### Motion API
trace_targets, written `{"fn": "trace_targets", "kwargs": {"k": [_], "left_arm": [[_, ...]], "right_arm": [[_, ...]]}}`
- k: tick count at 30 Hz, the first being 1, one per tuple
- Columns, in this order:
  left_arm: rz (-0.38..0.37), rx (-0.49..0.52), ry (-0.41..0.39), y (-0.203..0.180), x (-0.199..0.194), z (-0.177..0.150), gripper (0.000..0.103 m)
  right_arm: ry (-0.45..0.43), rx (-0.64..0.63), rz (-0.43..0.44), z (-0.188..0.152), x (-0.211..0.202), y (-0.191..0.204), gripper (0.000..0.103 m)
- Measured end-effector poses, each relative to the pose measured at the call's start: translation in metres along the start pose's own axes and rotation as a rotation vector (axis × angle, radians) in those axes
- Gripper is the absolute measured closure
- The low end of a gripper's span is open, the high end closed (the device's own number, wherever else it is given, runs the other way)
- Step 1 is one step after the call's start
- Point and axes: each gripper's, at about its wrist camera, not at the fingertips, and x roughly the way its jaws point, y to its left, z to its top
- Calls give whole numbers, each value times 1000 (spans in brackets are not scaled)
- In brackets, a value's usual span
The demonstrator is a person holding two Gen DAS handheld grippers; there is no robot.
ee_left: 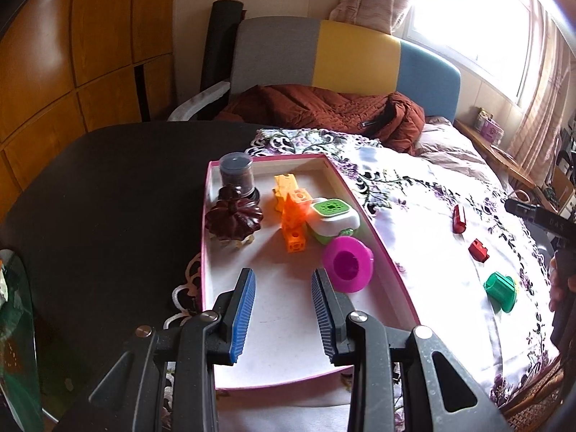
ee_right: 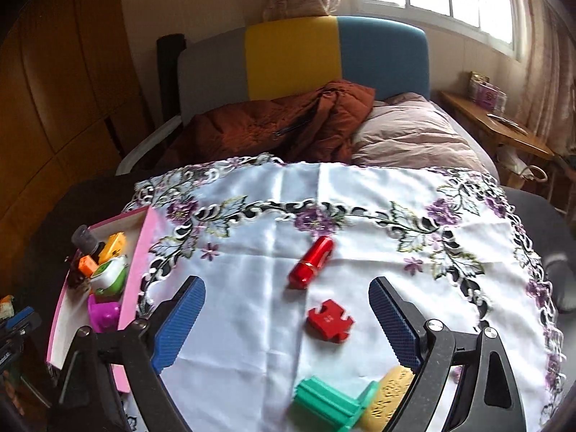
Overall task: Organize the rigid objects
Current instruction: 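Move both open tools from the tray back to the remaining toys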
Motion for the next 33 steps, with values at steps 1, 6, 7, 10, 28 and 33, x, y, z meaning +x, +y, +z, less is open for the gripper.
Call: {"fn": "trace_targets", "kwargs": {"k": [1,6,7,10,28,33], "left_arm": [[-3,6,0,-2,0,0,71],[-14,44,1,-16,1,3,71],[-15,51,2,-19,2,4,71],[-21,72,3,-29,3,6,71],[-106,189,12,-92,17,26,71],[-167,231,33,-120,27,35,71]], "right_arm": [[-7,21,-21,0,0,-10,9],[-28,152,-116,-6,2,-63,8],[-30,186,-133,-10,3,-73,8],[12,292,-156,-18,11,-96,8],[-22,473,-179,-24,0,-128,3],[-23,514,-194,-25,-1,-137,3]]}}
